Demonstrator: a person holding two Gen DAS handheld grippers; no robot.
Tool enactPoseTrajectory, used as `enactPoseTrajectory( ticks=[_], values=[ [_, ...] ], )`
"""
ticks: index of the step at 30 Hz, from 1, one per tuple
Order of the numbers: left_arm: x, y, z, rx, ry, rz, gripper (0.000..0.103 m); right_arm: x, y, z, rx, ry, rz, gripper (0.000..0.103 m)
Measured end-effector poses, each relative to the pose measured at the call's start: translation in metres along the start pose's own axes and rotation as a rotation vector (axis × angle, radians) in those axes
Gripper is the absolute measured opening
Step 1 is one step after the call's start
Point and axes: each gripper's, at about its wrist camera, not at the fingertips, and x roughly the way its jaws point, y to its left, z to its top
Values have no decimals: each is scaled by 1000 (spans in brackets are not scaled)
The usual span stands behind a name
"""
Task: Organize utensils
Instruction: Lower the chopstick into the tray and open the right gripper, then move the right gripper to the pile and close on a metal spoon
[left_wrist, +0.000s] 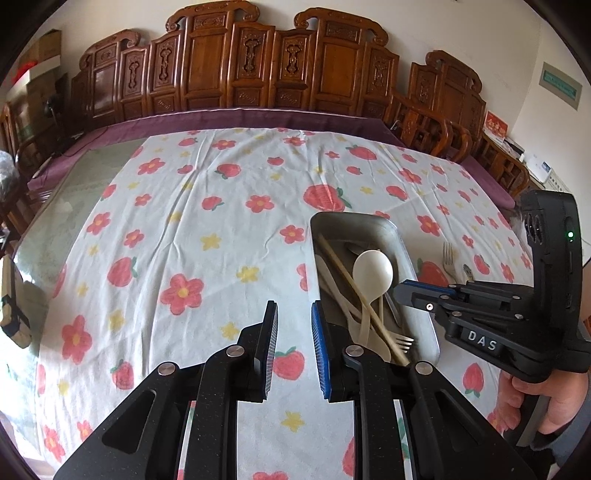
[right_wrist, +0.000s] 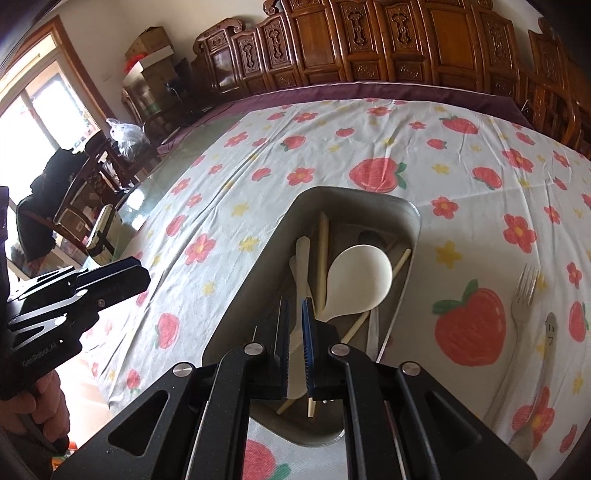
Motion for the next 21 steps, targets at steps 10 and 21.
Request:
enactPoseTrajectory(
  ticks=[10,21],
  values=[
    [-5,-26,1,32,-13,-32,25,-59,-26,-29,-93,-56,-103,9],
    [0,-61,1,74,-5,-76,31,-108,-95,-77,-32,-46,-242,9]
  ],
)
